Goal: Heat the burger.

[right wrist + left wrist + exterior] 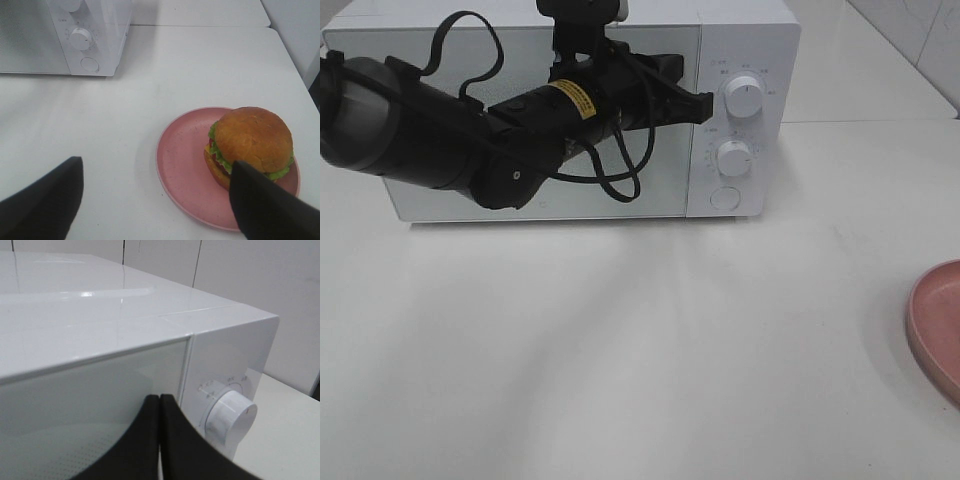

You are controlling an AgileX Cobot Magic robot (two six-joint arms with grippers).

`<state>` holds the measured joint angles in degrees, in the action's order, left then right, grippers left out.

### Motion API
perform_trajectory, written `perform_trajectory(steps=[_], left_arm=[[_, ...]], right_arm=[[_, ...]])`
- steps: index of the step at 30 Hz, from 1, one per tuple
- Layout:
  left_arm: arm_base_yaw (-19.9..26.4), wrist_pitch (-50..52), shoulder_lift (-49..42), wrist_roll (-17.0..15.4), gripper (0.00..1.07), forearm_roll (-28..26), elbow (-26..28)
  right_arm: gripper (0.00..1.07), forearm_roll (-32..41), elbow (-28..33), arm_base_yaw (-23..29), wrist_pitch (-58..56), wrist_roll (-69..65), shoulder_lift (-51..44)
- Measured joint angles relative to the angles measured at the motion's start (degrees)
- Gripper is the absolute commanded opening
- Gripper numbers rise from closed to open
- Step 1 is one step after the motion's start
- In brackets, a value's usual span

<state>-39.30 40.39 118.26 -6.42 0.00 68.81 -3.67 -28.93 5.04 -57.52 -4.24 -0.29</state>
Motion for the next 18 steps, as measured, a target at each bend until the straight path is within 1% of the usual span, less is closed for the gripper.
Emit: perform_trajectory(steps=[5, 7, 10, 12, 13, 15, 18], left_arm=[[0.1, -2.3, -0.6, 0.1, 0.0, 0.5, 0.0], [-0.3, -6.7, -2.7, 0.1, 0.0, -1.1, -0.3], [-0.4, -8.0, -3.3, 0.1, 0.0, -1.8, -0.5], [-0.6, -12.5, -5.6, 0.1, 0.0, -3.7, -1.5], [-0.6, -12.5, -5.6, 0.1, 0.0, -3.7, -1.5], [-1.3, -19.9, -9.0, 0.1, 0.0, -4.6, -4.1], [-1.4, -22.0, -10.1, 0.1, 0.0, -4.6, -5.0]], right_arm=[[0.75, 0.0, 0.0, 0.0, 0.0, 0.0, 0.0], [0.75, 0.0, 0.0, 0.0, 0.0, 0.0, 0.0], [0.75, 0.0, 0.0, 0.0, 0.0, 0.0, 0.0], [0.75, 0.0, 0.0, 0.0, 0.0, 0.0, 0.0], [0.75, 0.0, 0.0, 0.0, 0.0, 0.0, 0.0], [0.75, 0.0, 0.0, 0.0, 0.0, 0.0, 0.0], [0.75, 0.0, 0.0, 0.0, 0.0, 0.0, 0.0]])
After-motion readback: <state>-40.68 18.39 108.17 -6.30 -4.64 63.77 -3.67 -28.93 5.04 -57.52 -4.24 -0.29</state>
